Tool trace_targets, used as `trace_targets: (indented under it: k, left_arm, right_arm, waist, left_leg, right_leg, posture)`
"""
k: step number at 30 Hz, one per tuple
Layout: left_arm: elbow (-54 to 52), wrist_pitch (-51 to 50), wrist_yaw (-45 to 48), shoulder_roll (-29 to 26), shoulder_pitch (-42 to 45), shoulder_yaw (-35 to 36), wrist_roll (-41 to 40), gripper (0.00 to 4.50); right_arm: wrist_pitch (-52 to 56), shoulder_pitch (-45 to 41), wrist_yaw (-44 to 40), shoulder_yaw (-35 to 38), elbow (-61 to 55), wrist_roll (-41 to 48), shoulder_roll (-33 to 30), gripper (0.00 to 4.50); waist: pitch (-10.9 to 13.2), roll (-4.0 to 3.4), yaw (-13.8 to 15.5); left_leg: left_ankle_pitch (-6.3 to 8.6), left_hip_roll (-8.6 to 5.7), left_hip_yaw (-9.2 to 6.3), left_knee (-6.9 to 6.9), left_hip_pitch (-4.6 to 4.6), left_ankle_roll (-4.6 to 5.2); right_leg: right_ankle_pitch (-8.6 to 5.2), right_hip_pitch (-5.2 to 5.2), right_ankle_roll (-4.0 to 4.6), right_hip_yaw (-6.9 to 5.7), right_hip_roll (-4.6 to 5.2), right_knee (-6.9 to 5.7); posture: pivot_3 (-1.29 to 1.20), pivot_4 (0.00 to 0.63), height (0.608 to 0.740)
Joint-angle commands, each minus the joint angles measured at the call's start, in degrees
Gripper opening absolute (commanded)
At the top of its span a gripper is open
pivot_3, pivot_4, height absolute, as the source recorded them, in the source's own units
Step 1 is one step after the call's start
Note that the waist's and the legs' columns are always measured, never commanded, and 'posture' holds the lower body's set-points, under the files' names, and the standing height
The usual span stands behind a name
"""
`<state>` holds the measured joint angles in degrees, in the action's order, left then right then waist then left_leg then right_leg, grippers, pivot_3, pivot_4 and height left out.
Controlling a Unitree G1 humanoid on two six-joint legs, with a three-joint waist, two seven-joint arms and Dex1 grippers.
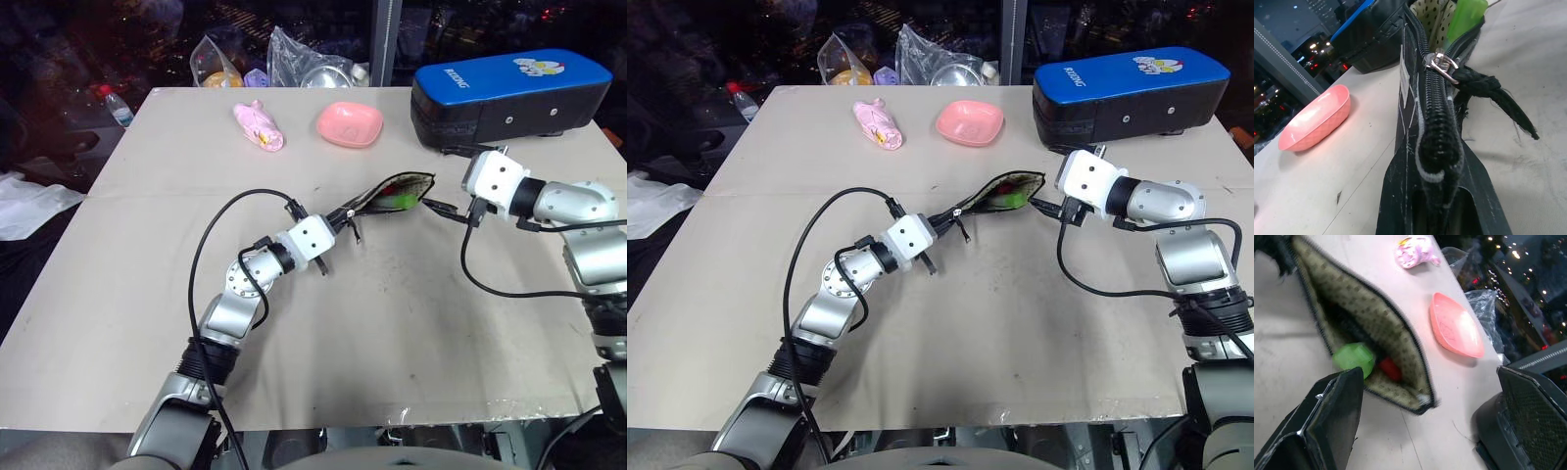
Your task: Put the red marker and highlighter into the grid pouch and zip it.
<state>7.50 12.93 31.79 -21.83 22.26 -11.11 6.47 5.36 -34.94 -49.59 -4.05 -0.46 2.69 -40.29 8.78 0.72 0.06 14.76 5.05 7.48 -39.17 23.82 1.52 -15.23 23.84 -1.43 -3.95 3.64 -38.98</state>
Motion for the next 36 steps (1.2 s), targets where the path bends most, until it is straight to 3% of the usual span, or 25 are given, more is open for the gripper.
trace_targets:
  k: [1,10,22,30,31,36]
  left_arm:
    - [-1.0,0.4,-0.5,0.0,0.6,1.4,-1.2,0.0]
    - [-1.6,0.3,-0.8,0.3,0.1,1.2,-0.7,0.0]
    - [-1.2,0.9,-0.7,0.1,0.5,0.9,-0.2,0.0]
    - [-1.4,0.9,-1.0,0.0,0.1,1.0,-0.1,0.0]
    - [-1.4,0.9,-1.0,0.0,0.1,1.0,-0.1,0.0]
    - [-1.4,1.0,-1.0,-0.1,0.0,1.0,-0.1,0.0]
  right_arm:
    - [9.1,1.4,1.0,3.5,-5.8,5.5,1.2,4.4]
    - [41.3,3.1,10.8,4.9,-16.5,16.5,10.8,4.4]
    - [54.5,-0.4,20.5,7.4,-14.8,21.2,18.7,4.4]
    - [52.2,-0.5,20.4,4.5,-13.0,19.4,16.1,0.9]
    - [51.8,-0.5,20.2,4.1,-12.9,19.2,15.7,0.73]
    - [49.7,-1.5,17.3,4.0,-12.2,20.5,14.7,0.73]
  waist:
    - [0.0,0.0,0.2]
    - [0.0,0.01,0.6]
    - [0.0,0.0,0.6]
    - [0.0,0.0,0.6]
    - [0.0,0.0,0.5]
    - [0.0,0.0,0.5]
  left_leg:
    - [0.0,0.0,-0.01,0.01,0.0,0.0]
    - [0.01,0.0,-0.05,0.0,0.03,0.01]
    - [0.01,-0.01,-0.08,0.02,0.04,0.02]
    - [0.02,-0.01,-0.08,0.02,0.05,0.03]
    - [0.02,-0.01,-0.08,0.03,0.06,0.03]
    - [0.02,-0.01,-0.08,0.03,0.05,0.04]
  right_leg:
    - [0.0,0.0,0.0,0.0,-0.01,0.02]
    - [0.0,0.0,0.01,-0.02,-0.02,0.01]
    - [0.0,0.0,0.01,-0.03,-0.03,0.01]
    - [0.0,0.0,0.01,-0.02,-0.02,0.03]
    - [0.0,0.01,0.01,-0.02,-0.03,0.03]
    - [0.0,0.01,0.0,-0.03,-0.03,0.03]
  posture:
    - [0.0,0.15,0.717]
    - [0.0,0.15,0.717]
    - [0.0,0.15,0.717]
    - [0.0,0.15,0.717]
    - [0.0,0.15,0.717]
    - [0.0,0.15,0.717]
